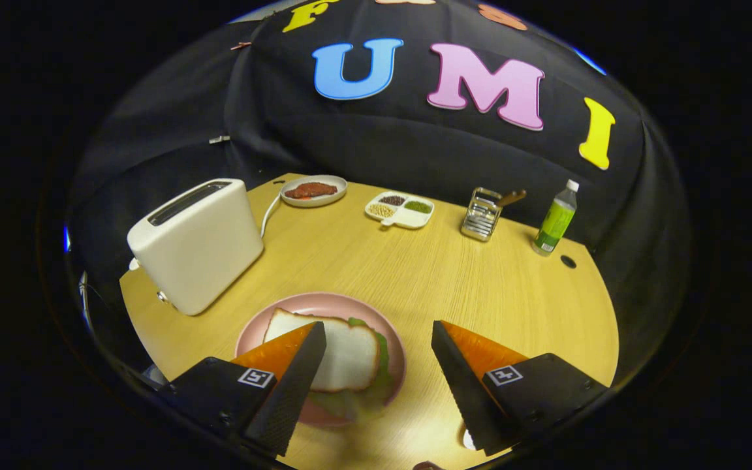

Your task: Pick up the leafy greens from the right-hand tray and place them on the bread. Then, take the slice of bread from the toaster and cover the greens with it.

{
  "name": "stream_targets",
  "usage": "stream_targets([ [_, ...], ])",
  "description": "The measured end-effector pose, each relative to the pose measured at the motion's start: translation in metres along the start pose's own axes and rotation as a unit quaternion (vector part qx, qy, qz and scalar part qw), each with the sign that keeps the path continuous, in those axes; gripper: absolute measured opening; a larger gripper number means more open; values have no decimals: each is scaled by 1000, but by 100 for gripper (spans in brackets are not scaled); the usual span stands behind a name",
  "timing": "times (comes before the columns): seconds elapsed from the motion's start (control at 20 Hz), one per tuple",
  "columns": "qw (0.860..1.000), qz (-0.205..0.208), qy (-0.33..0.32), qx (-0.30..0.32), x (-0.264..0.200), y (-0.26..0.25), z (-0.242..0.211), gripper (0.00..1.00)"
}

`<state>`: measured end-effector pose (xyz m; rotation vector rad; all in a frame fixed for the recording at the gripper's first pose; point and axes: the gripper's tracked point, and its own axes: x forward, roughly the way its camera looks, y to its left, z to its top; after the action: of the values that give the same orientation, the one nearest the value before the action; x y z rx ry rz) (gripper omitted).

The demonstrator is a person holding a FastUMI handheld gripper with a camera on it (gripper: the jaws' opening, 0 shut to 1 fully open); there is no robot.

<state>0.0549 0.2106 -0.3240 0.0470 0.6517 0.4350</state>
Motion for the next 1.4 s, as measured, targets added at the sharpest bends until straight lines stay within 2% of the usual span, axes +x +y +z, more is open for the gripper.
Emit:
stream_targets([
  [0.3, 991, 15, -132, 2, -84, 12, 107, 100],
  [0.45, 980, 15, -196, 3, -134, 15, 159, 100],
  [0.6, 969, 8, -245, 2, -176, 20, 192, 100],
  [1.0, 957, -4, -289, -19, -222, 35, 219, 98],
  [1.4, 963, -13, -269, 2, -217, 25, 210, 98],
])
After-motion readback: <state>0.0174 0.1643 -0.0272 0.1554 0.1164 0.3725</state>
